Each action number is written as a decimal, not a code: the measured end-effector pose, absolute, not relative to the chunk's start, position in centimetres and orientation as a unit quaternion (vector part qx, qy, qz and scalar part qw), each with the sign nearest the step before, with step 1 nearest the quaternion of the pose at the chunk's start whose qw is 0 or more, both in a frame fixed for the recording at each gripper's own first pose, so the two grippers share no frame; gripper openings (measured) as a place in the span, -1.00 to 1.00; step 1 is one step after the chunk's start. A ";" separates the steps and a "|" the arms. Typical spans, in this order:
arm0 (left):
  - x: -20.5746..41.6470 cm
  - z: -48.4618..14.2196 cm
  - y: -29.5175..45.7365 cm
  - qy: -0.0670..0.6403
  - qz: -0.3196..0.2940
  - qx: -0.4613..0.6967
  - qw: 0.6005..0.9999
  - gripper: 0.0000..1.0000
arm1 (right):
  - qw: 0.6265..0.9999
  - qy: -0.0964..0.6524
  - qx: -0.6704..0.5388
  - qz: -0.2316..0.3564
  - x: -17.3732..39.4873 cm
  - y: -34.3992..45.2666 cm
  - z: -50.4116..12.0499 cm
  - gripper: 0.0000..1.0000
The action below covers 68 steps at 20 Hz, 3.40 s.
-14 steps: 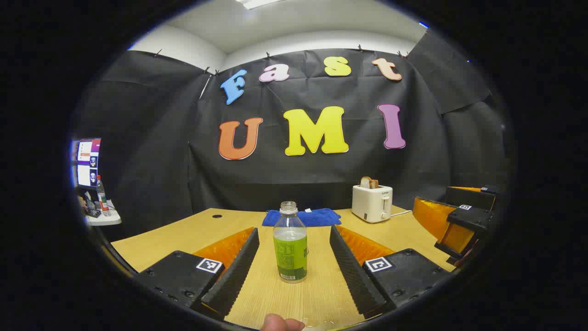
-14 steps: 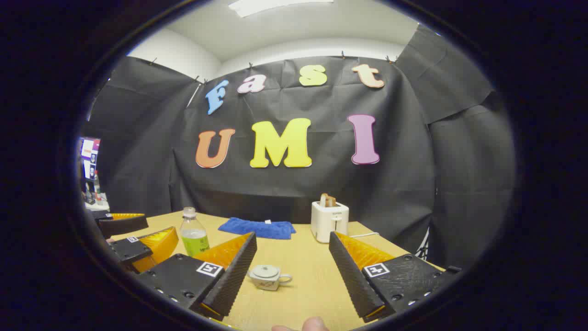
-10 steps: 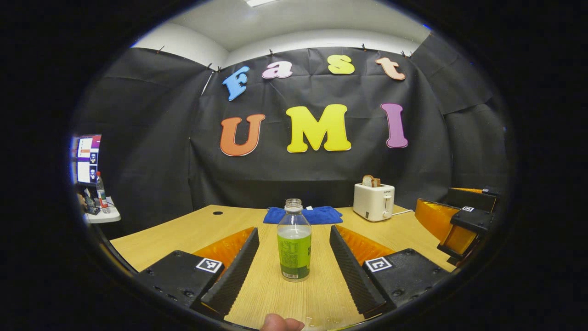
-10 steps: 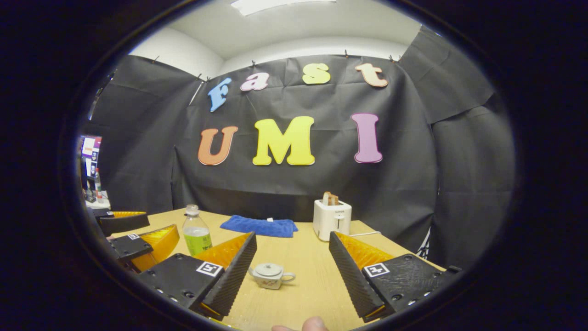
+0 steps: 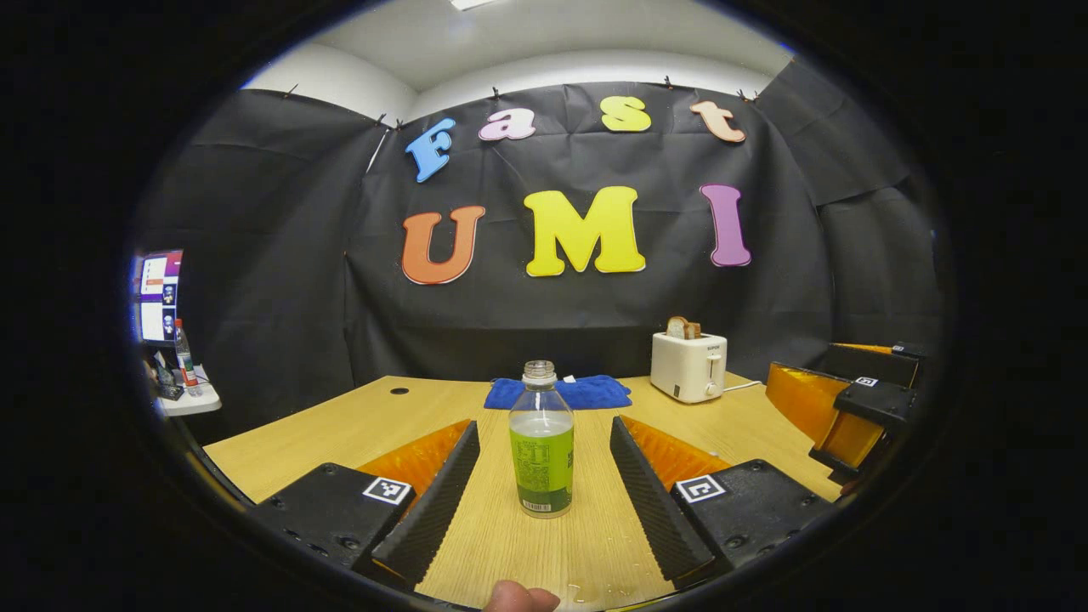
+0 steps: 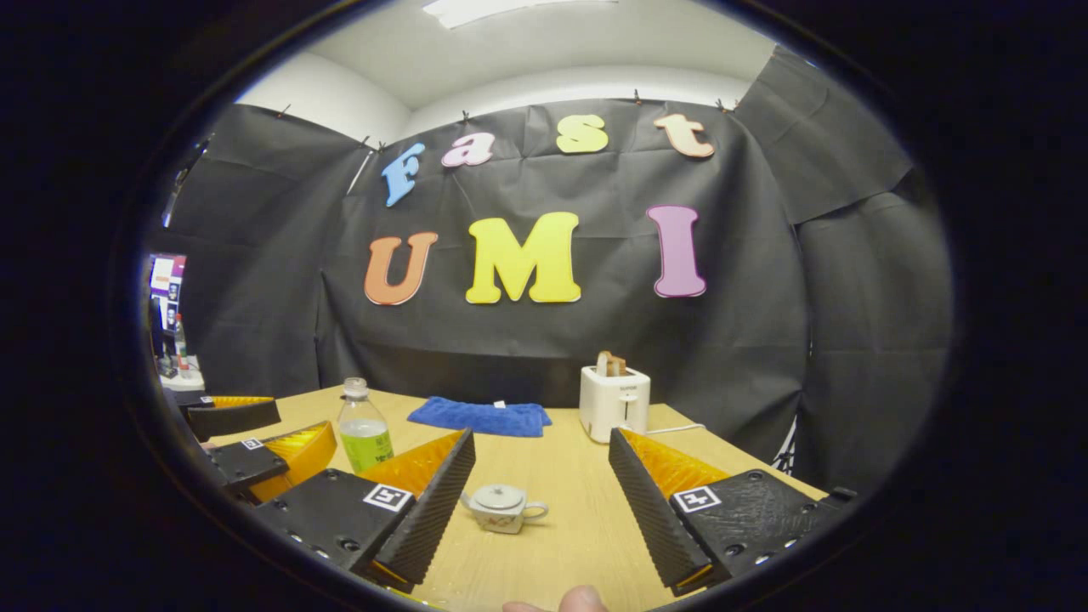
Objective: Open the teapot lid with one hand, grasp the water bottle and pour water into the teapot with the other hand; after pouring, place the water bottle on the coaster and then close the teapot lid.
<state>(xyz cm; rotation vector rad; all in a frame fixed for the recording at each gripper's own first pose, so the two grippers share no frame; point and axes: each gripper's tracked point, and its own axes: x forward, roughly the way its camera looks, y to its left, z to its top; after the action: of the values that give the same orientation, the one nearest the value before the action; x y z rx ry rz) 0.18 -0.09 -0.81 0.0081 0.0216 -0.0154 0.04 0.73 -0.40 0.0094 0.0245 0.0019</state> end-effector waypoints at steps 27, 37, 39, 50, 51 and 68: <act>0.5 -1.2 1.1 0.017 -0.001 0.002 1.000 0.94 | 0.997 0.081 0.005 0.020 6.0 3.9 -6.3 0.91; 0.9 -1.6 2.3 0.026 0.006 0.001 1.000 0.94 | 0.995 0.101 -0.003 0.010 9.2 4.7 -9.0 0.91; 1.0 -1.7 2.4 0.026 0.007 0.001 1.000 0.94 | 0.993 0.116 -0.006 0.011 10.2 5.1 -9.9 0.91; 1.2 -2.0 3.3 0.031 0.013 -0.001 0.999 0.94 | 0.986 0.164 0.000 0.027 11.7 6.9 -12.5 -0.51; 1.2 -2.0 3.3 0.031 0.014 -0.001 0.999 0.94 | 0.986 0.165 0.000 0.027 11.7 7.0 -12.6 -0.53; 2.2 -5.1 1.2 0.065 -0.021 -0.012 0.998 0.94 | 0.990 0.127 0.022 0.062 11.7 7.0 -9.2 -1.00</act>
<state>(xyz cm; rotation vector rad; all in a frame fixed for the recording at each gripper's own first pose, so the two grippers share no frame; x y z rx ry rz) 2.19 1.19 -5.11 -0.0231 0.1301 -0.0427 11.70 7.03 -9.23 0.0441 0.2539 0.1235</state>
